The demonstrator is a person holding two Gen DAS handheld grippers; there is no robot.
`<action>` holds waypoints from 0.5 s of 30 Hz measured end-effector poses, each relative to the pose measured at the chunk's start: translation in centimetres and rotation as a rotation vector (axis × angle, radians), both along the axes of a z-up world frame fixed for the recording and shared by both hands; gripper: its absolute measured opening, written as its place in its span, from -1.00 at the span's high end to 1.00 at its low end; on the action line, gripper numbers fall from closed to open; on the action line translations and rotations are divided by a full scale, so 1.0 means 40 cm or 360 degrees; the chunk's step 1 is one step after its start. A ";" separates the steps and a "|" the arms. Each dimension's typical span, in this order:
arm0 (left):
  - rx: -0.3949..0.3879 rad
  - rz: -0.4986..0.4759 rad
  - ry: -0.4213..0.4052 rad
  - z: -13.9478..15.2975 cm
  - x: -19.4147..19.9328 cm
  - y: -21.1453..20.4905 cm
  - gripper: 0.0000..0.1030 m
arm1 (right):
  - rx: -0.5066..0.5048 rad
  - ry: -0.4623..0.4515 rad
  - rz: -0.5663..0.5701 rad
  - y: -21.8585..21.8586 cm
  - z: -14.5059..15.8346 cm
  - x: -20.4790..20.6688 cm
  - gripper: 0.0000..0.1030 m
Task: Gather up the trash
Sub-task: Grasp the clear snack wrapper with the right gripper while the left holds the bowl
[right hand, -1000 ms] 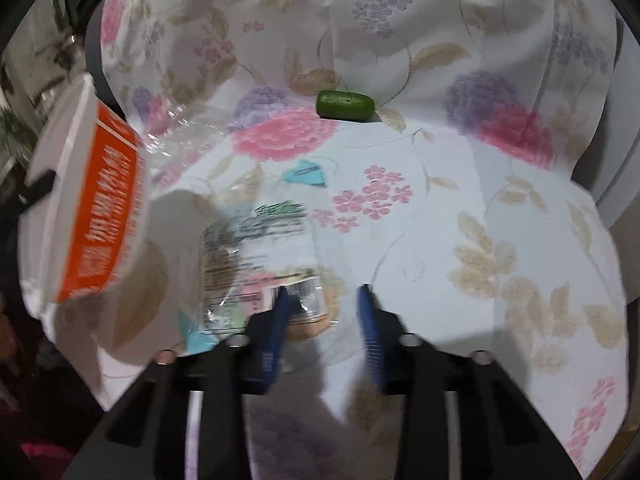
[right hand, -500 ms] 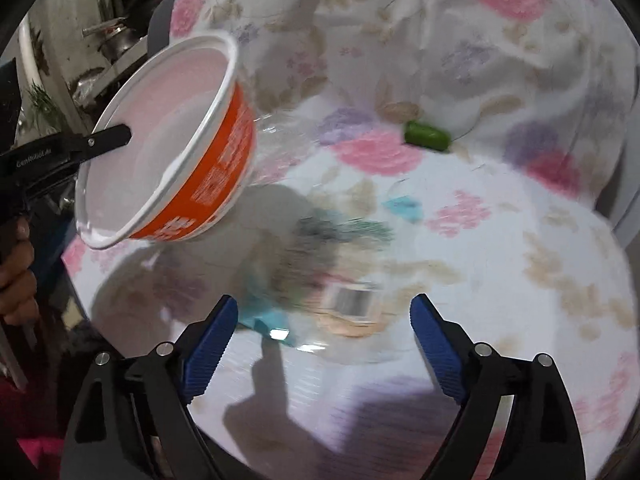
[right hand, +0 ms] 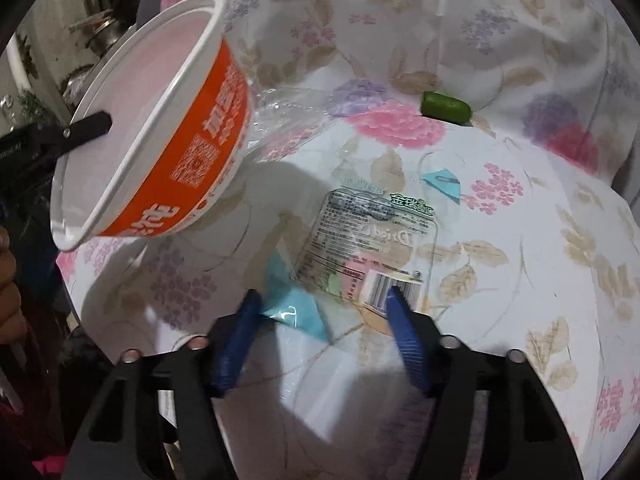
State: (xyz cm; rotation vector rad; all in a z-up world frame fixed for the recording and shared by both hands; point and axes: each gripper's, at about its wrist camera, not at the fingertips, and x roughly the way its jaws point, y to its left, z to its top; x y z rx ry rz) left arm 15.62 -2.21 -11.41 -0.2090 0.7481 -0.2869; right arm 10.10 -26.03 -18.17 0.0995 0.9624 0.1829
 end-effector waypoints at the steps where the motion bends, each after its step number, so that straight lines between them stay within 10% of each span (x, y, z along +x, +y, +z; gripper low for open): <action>1: 0.0002 -0.0005 0.0003 -0.001 0.000 -0.002 0.91 | 0.0014 0.0000 -0.0014 -0.006 0.000 -0.002 -0.05; 8: 0.0019 -0.0007 -0.0006 0.009 -0.011 -0.013 0.91 | 0.0019 -0.0190 -0.0040 -0.026 0.049 -0.030 0.23; 12: 0.0026 -0.0022 -0.0006 0.015 -0.017 -0.030 0.91 | -0.0068 -0.0277 -0.0093 -0.043 0.084 -0.053 0.85; 15: 0.0036 -0.0054 -0.0011 0.018 -0.030 -0.055 0.91 | -0.0077 -0.0344 -0.0177 -0.084 0.108 -0.074 0.94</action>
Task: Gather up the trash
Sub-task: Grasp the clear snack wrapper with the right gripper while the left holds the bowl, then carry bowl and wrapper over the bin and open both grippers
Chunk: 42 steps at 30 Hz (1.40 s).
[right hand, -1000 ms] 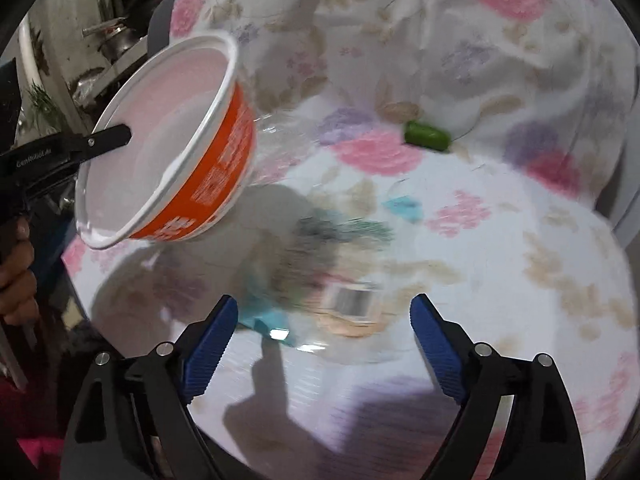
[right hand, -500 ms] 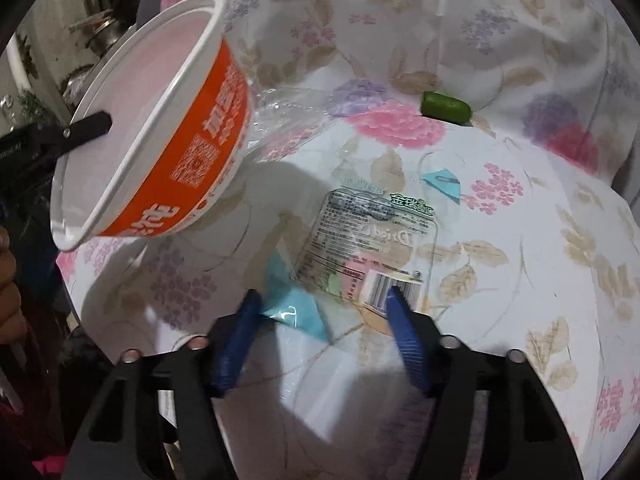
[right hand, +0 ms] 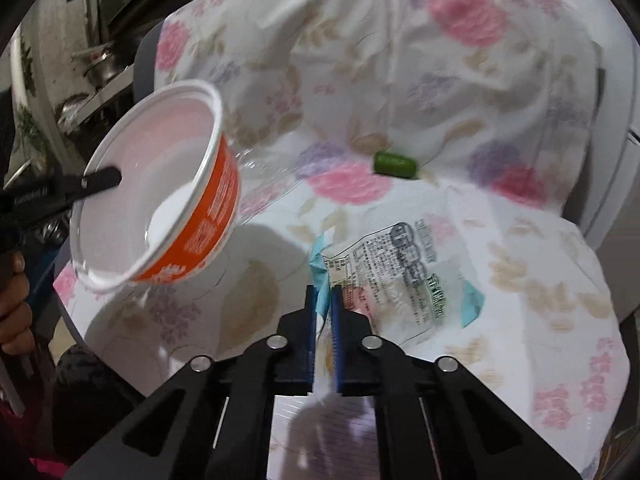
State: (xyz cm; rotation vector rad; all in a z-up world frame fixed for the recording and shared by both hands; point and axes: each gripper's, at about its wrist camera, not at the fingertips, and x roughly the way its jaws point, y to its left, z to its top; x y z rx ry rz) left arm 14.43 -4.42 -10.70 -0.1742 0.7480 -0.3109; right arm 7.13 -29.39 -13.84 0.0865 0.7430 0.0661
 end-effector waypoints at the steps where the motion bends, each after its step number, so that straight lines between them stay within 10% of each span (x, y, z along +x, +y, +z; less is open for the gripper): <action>1: 0.0001 -0.0019 -0.0001 0.001 -0.007 -0.014 0.91 | 0.0003 -0.0019 -0.0019 -0.011 0.007 -0.007 0.94; 22: -0.0038 -0.0840 0.0035 -0.010 -0.296 -0.526 0.91 | -0.0135 -0.0193 -0.0628 -0.324 0.145 -0.568 0.93; 31: 0.0037 -0.1181 0.0013 -0.062 -0.477 -0.744 0.91 | -0.0076 -0.0175 -0.0883 -0.445 0.084 -0.798 0.91; 42: 0.0190 -0.1333 0.0032 -0.164 -0.537 -0.922 0.91 | 0.0222 -0.0103 -0.0928 -0.576 -0.079 -0.843 0.89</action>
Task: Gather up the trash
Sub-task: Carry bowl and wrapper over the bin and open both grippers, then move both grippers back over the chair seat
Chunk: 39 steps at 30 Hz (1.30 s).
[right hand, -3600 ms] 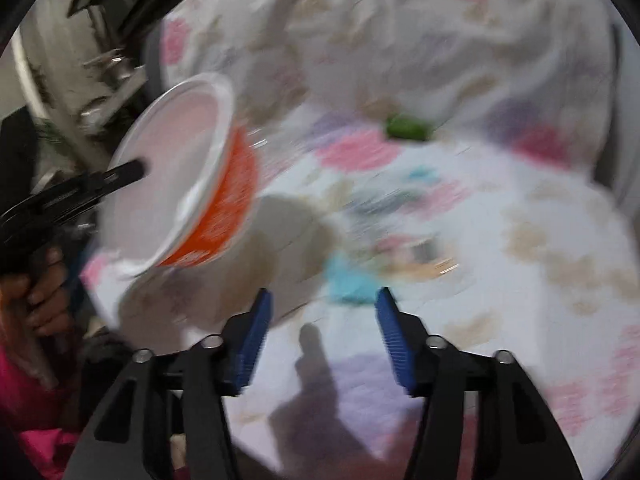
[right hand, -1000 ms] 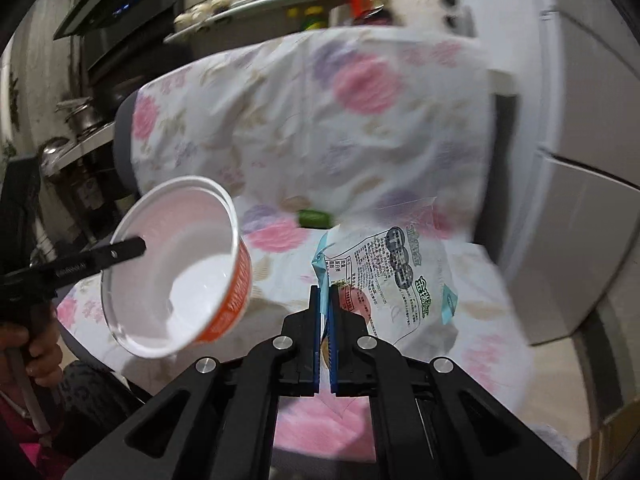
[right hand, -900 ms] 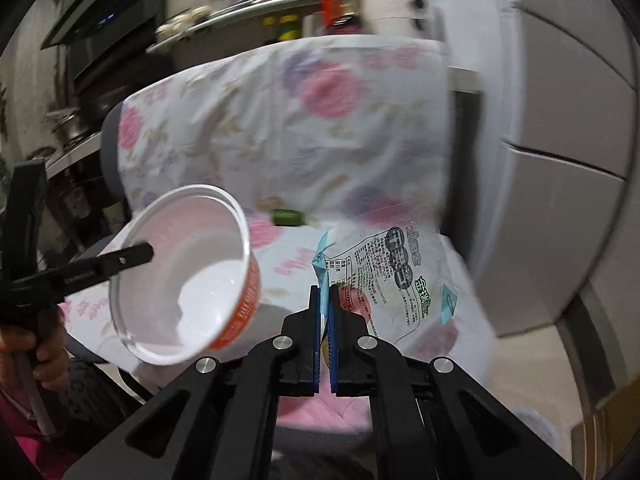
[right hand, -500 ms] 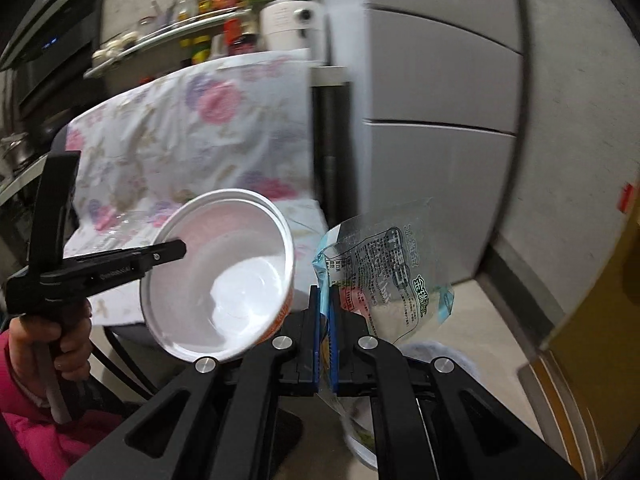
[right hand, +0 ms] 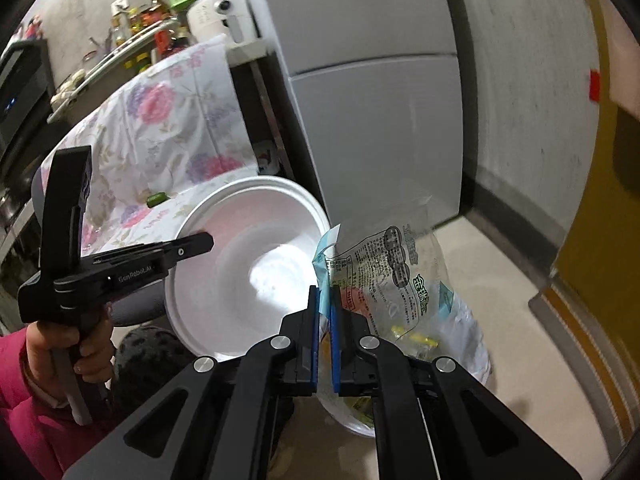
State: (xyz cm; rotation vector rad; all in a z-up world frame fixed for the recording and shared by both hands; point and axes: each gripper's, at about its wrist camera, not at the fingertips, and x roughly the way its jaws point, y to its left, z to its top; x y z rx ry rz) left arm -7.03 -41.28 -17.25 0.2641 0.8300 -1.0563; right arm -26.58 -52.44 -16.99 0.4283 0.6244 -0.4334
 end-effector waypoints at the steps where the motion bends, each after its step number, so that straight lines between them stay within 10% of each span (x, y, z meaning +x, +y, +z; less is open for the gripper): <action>1: 0.0014 -0.0009 0.0001 -0.012 0.000 -0.019 0.91 | 0.0042 -0.0001 -0.0010 -0.016 -0.015 0.000 0.88; 7: 0.0105 -0.0030 0.0025 -0.073 0.017 -0.107 0.86 | 0.0221 0.0009 -0.0087 -0.102 -0.100 -0.004 0.59; 17: 0.0109 -0.0102 0.0085 -0.112 0.030 -0.153 0.14 | 0.0392 0.0062 -0.0239 -0.174 -0.190 -0.006 0.22; 29: -0.0003 0.0063 -0.0125 0.052 0.079 0.049 0.13 | -0.0145 -0.0093 -0.0381 -0.034 0.118 -0.001 0.07; 39: 0.0060 0.0346 -0.0206 0.128 0.167 0.364 0.13 | -0.0159 -0.0125 0.0031 0.181 0.201 0.254 0.10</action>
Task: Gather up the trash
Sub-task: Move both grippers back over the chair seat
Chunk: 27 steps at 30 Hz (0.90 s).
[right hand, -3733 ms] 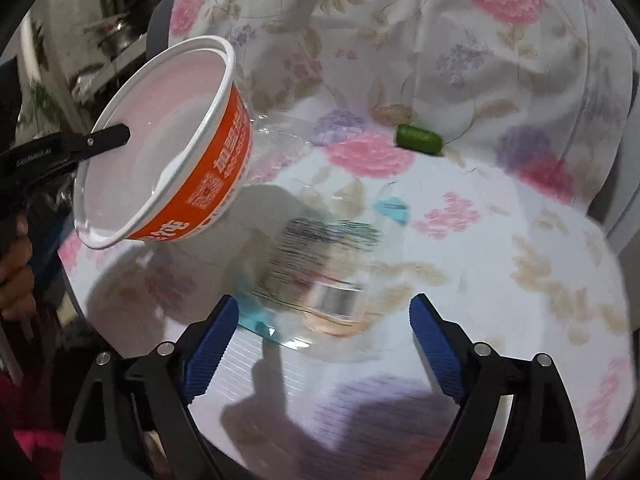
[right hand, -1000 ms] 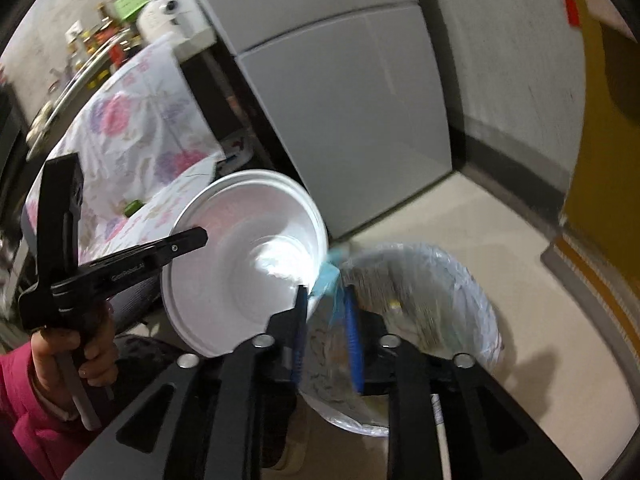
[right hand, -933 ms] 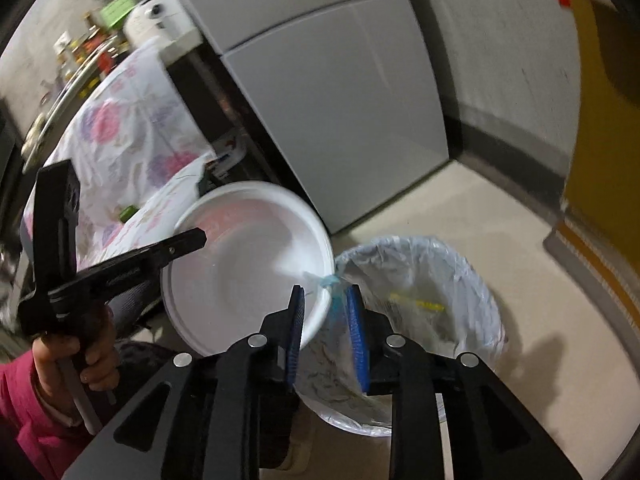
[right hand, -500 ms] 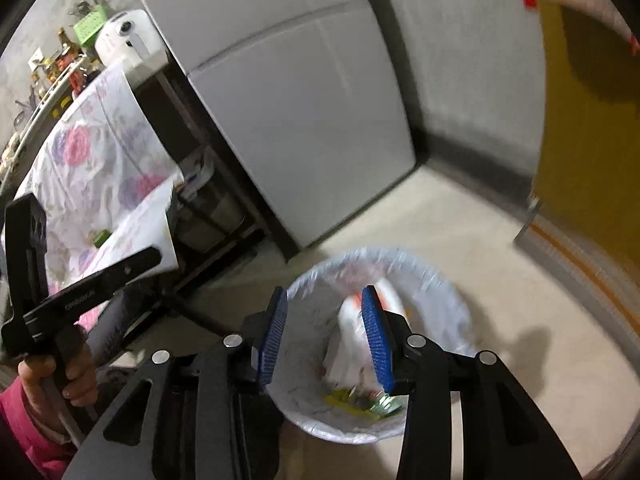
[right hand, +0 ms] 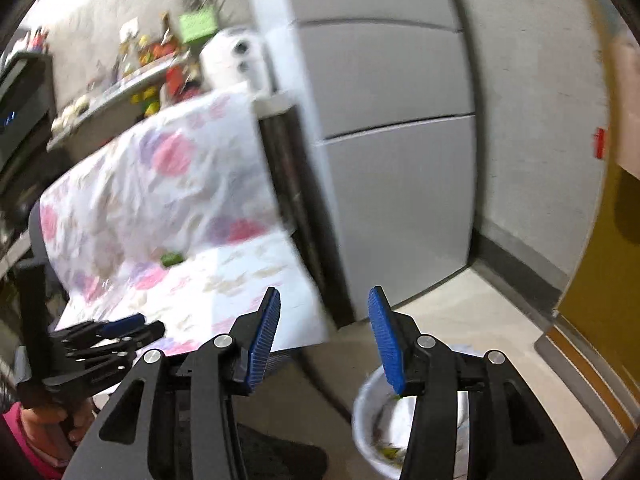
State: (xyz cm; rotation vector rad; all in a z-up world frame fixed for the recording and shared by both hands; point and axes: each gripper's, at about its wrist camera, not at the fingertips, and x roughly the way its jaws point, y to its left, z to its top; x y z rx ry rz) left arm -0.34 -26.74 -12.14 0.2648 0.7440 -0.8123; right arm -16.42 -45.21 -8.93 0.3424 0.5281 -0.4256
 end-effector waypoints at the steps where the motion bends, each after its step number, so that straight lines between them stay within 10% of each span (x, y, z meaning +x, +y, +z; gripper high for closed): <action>1: 0.0010 0.0040 0.0004 0.000 0.014 0.033 0.13 | -0.0006 0.0010 0.0047 0.021 0.000 0.022 0.10; 9: 0.0010 0.0354 0.0011 -0.003 0.125 0.267 -0.07 | -0.0099 0.0179 0.0428 0.219 -0.021 0.251 0.17; 20: -0.0031 0.0734 0.0018 0.006 0.278 0.493 -0.57 | -0.0156 0.0243 0.0621 0.358 -0.045 0.518 -0.63; 27: -0.0036 0.0854 0.0078 -0.002 0.417 0.575 -0.57 | -0.0126 0.0310 0.0627 0.361 -0.076 0.740 -0.65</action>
